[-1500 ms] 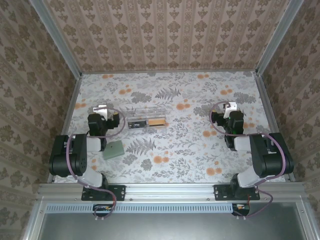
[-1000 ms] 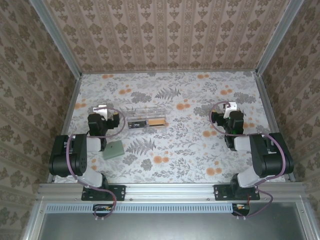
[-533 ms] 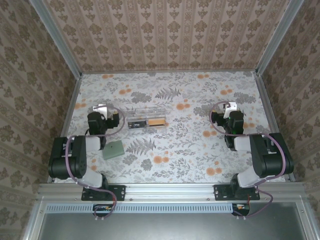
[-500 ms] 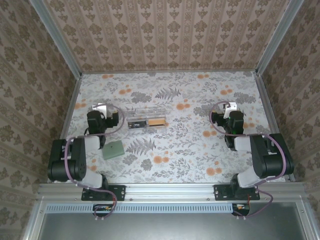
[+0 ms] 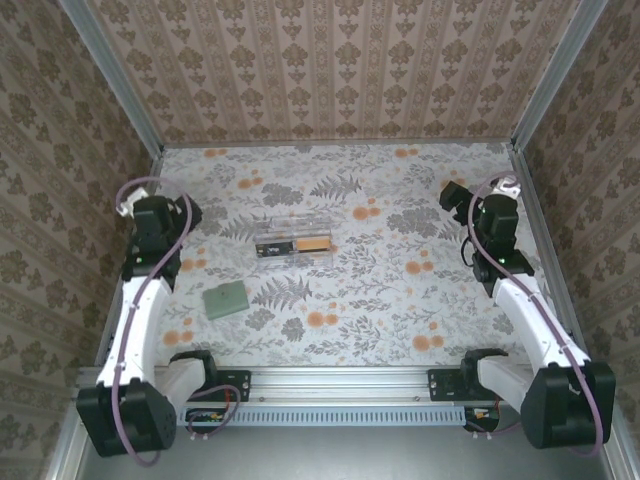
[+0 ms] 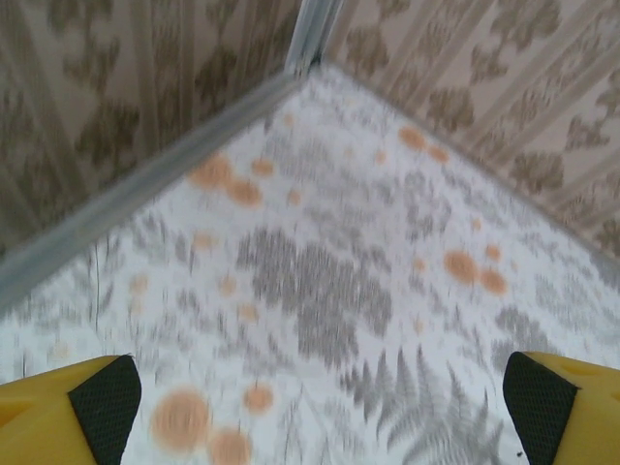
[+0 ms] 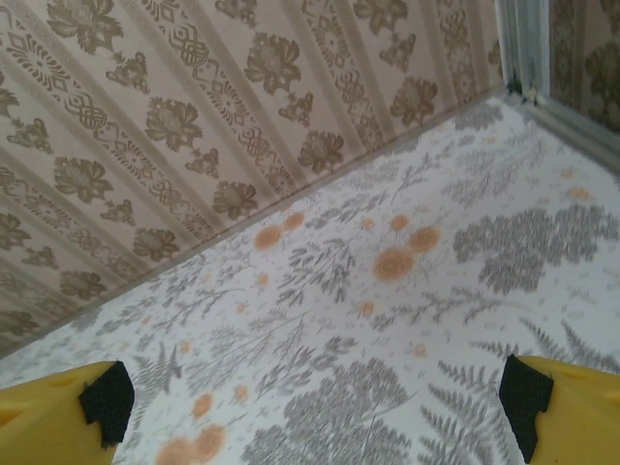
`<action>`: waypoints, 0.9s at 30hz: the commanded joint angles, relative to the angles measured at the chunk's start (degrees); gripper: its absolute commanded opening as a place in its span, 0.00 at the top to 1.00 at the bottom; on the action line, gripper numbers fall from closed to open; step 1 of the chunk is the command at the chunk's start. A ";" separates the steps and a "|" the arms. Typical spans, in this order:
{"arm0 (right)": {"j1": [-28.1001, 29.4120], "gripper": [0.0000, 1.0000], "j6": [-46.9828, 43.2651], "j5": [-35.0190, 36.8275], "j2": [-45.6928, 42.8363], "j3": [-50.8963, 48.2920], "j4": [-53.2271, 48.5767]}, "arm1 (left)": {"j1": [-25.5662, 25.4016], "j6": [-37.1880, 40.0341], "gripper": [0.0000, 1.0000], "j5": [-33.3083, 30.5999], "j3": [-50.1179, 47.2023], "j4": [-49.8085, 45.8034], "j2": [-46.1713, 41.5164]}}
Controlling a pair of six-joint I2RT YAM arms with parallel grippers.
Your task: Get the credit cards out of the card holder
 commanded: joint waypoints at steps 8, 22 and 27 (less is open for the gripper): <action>11.00 0.00 4.09 -14.35 -7.43 0.61 -10.79 | 0.01 -10.77 0.00 10.40 -14.67 -12.67 -8.89; 34.06 0.00 -3.92 -2.27 -8.39 5.24 -17.72 | -0.30 -9.30 0.00 11.17 -17.15 -5.94 9.72; 35.70 0.00 -4.42 -0.83 -9.10 5.16 -18.20 | -5.94 -10.68 0.02 16.15 -20.05 -0.30 9.13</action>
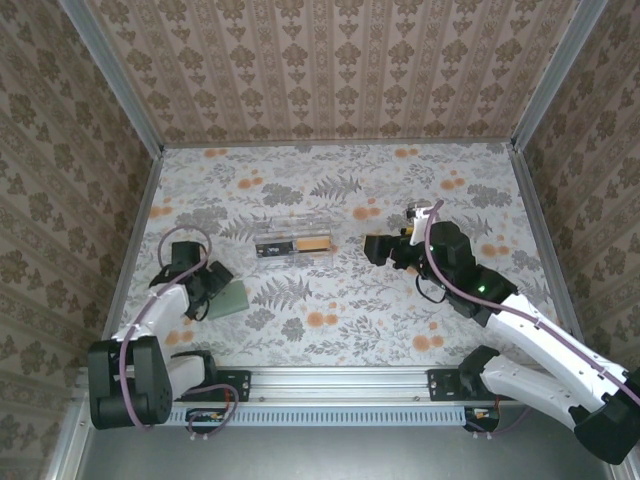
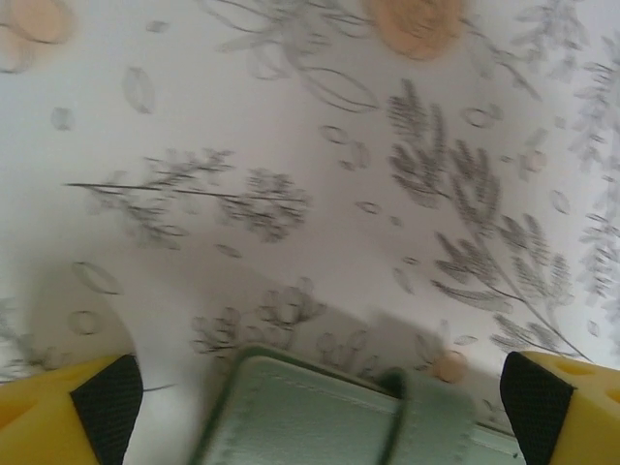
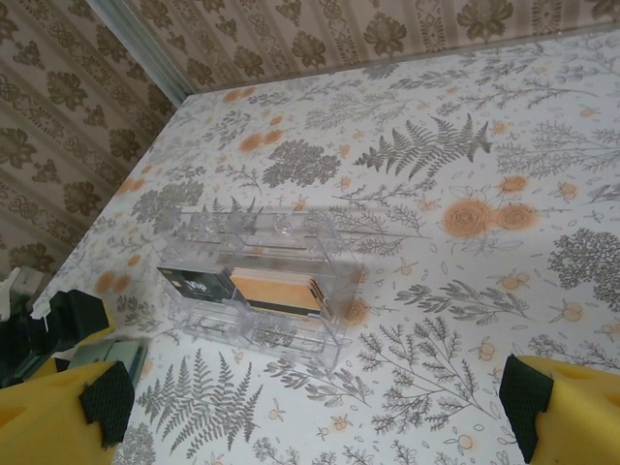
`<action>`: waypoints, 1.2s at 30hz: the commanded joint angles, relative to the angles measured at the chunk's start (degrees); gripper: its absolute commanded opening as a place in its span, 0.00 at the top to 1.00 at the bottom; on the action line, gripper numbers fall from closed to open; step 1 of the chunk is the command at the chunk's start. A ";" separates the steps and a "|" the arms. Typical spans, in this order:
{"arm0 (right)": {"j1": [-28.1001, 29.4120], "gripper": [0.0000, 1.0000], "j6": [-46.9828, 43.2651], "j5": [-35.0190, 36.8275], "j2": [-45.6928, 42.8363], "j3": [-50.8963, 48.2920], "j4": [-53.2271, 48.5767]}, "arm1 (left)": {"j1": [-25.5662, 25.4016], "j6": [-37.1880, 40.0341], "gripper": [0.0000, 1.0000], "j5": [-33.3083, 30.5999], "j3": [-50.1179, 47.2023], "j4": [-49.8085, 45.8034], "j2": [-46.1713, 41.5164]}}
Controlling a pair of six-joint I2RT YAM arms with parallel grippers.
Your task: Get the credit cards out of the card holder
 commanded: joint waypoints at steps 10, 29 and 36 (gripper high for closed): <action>1.30 0.00 -0.91 5.27 -4.08 0.50 -3.52 | -27.18 -9.93 0.03 -3.94 1.00 4.17 2.18; 3.61 0.00 -2.85 8.23 -4.98 0.01 -15.00 | -52.16 -15.31 0.00 -11.46 20.11 6.50 17.73; 12.49 0.14 -7.47 7.17 5.30 1.44 -12.69 | -48.31 -13.44 0.00 -18.17 18.05 -6.11 1.97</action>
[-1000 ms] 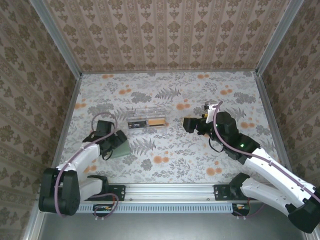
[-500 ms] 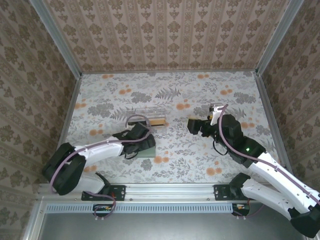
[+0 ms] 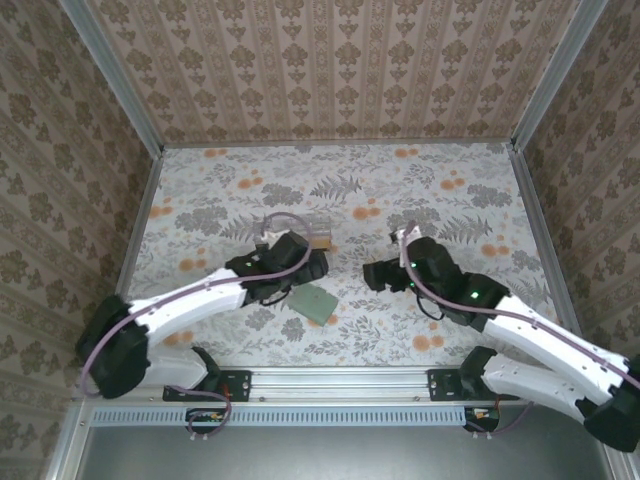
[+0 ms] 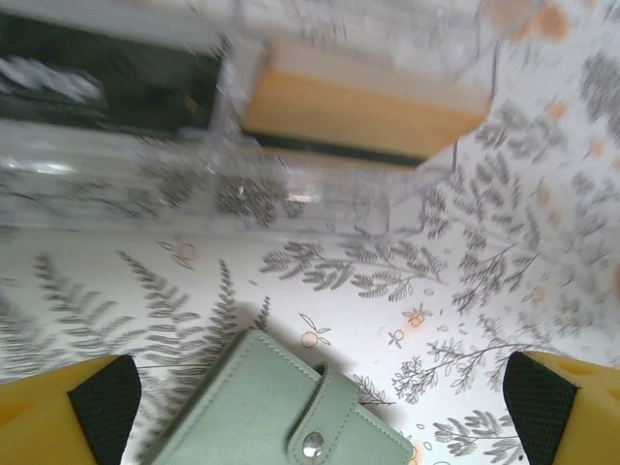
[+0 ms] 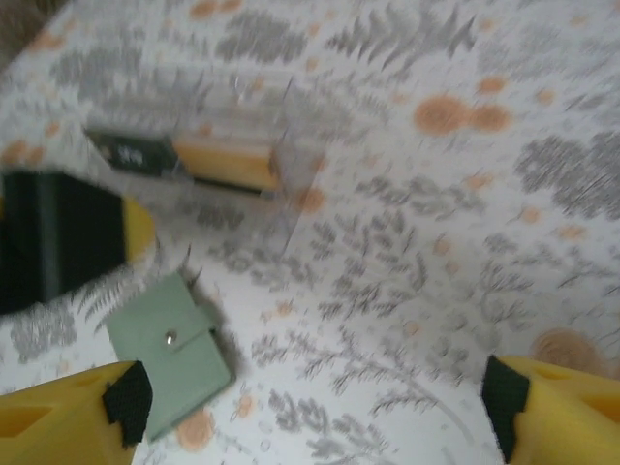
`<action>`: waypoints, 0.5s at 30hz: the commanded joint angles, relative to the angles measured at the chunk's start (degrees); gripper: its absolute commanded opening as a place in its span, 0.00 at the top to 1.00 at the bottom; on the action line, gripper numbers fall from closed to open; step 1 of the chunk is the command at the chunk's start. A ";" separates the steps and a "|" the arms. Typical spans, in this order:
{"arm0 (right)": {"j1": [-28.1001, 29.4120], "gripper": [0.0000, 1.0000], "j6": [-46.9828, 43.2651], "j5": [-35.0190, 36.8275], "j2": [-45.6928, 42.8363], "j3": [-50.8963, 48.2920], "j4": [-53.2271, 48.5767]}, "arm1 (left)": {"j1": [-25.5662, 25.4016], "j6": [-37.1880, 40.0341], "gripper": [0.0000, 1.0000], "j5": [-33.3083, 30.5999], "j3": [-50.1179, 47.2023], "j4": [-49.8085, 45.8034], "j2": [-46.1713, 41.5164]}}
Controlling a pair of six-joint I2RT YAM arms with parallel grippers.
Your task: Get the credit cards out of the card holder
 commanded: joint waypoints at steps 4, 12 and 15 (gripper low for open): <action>8.86 0.25 -6.04 1.01 12.32 4.75 0.98 | 6.09 1.61 0.00 -7.75 -4.81 -12.85 -17.16; 17.52 0.44 -13.27 3.55 31.67 14.35 -1.90 | 14.38 3.81 0.00 -7.35 -10.73 -18.41 -34.65; 18.30 0.47 -14.71 2.92 37.14 17.76 -2.89 | 15.22 3.76 0.00 -6.46 -12.03 -18.41 -36.37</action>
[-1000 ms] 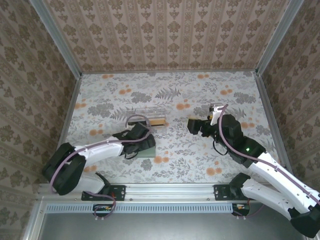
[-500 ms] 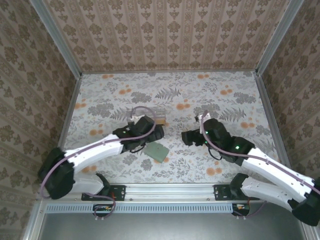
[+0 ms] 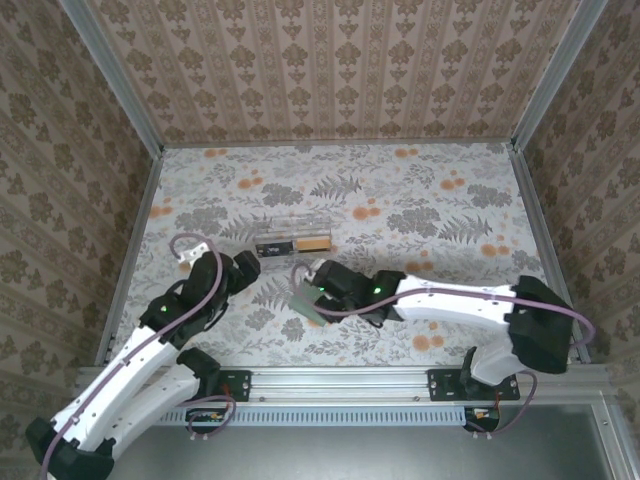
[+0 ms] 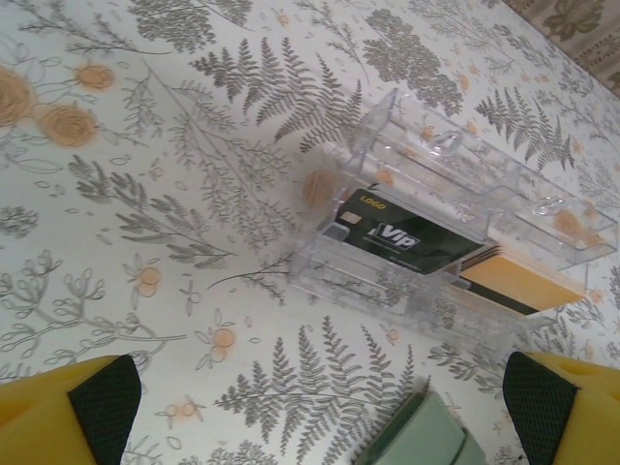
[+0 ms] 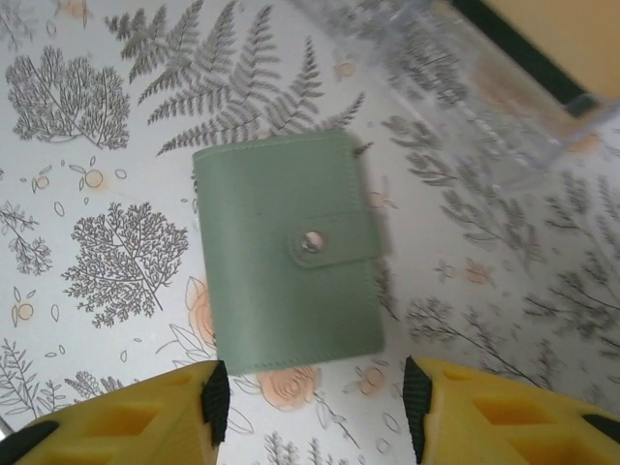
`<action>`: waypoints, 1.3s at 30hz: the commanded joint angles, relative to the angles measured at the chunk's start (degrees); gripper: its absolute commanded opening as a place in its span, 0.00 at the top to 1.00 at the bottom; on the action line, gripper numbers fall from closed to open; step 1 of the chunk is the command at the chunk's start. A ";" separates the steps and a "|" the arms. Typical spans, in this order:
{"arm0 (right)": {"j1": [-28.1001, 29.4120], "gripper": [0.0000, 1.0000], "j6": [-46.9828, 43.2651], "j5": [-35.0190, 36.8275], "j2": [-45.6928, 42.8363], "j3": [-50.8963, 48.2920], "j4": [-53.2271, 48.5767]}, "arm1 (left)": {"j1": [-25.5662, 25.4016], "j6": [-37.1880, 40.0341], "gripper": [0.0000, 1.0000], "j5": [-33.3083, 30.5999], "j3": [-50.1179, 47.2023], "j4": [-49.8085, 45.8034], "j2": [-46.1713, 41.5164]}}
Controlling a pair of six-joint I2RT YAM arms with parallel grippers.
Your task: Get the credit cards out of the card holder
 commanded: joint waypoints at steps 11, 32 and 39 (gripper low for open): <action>0.35 0.55 -7.35 0.87 17.38 11.09 -2.98 | 1.47 2.07 0.00 1.73 -2.43 -2.98 -0.63; -3.06 1.00 -5.76 -2.91 18.32 10.72 -1.63 | 1.80 1.80 0.00 2.88 -3.89 -2.58 -1.27; -3.13 1.00 -1.63 -3.95 12.15 8.81 -2.01 | 1.74 2.10 0.00 5.55 -5.04 -0.50 -1.44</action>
